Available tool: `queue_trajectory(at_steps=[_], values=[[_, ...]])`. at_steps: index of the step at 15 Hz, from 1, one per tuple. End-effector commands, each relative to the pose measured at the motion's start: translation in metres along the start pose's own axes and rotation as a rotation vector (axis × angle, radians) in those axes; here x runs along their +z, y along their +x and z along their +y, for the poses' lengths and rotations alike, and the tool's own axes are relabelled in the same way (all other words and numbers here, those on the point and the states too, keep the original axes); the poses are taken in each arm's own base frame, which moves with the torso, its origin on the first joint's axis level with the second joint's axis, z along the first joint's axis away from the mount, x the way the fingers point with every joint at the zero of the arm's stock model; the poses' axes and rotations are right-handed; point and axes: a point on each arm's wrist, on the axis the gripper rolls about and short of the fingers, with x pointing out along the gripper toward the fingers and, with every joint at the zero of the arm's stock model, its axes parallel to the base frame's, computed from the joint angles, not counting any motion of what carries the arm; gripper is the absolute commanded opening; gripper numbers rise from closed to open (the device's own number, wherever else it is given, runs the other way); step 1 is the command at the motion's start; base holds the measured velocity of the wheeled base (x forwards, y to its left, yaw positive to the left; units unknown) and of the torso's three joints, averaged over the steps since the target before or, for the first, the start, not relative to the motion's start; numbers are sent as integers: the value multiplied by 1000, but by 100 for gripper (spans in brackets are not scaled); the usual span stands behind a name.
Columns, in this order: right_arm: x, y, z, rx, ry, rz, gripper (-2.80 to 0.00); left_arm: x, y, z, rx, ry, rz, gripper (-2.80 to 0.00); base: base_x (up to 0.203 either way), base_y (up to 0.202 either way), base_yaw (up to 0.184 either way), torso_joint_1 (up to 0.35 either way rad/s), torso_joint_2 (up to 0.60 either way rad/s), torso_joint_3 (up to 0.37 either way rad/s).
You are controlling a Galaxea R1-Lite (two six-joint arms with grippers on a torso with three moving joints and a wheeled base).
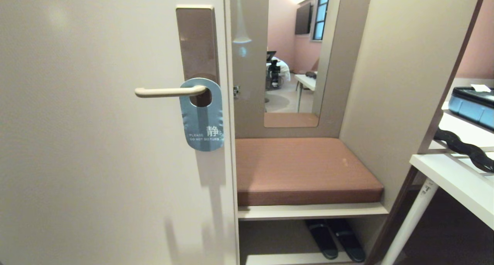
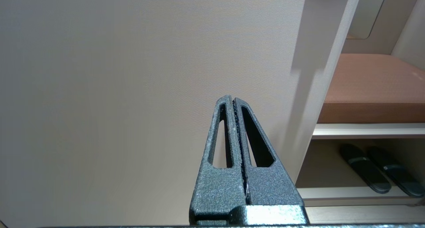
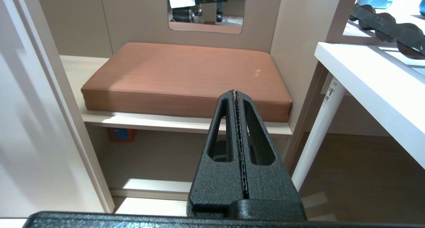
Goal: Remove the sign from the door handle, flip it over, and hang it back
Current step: Take down the sign
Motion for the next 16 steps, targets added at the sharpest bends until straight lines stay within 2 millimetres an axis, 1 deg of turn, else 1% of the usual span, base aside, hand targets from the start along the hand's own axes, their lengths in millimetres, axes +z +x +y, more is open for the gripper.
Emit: queue_trajectory(at_steps=[1, 5, 7, 16], values=[[0, 0, 0, 1, 0, 0, -280, 0, 0, 0, 1, -2, 0, -280, 0, 0, 0, 0, 0, 0], [0, 0, 0, 1, 0, 0, -280, 0, 0, 0, 1, -5, -1, -280, 0, 0, 0, 0, 0, 0], [0, 0, 0, 2, 0, 0, -280, 0, 0, 0, 4, -23, 0, -280, 5, 90, -7, 3, 2, 3], [0, 0, 0, 1, 0, 0, -280, 0, 0, 0, 11, -28, -3, -280, 0, 191, 0, 2, 2, 0]])
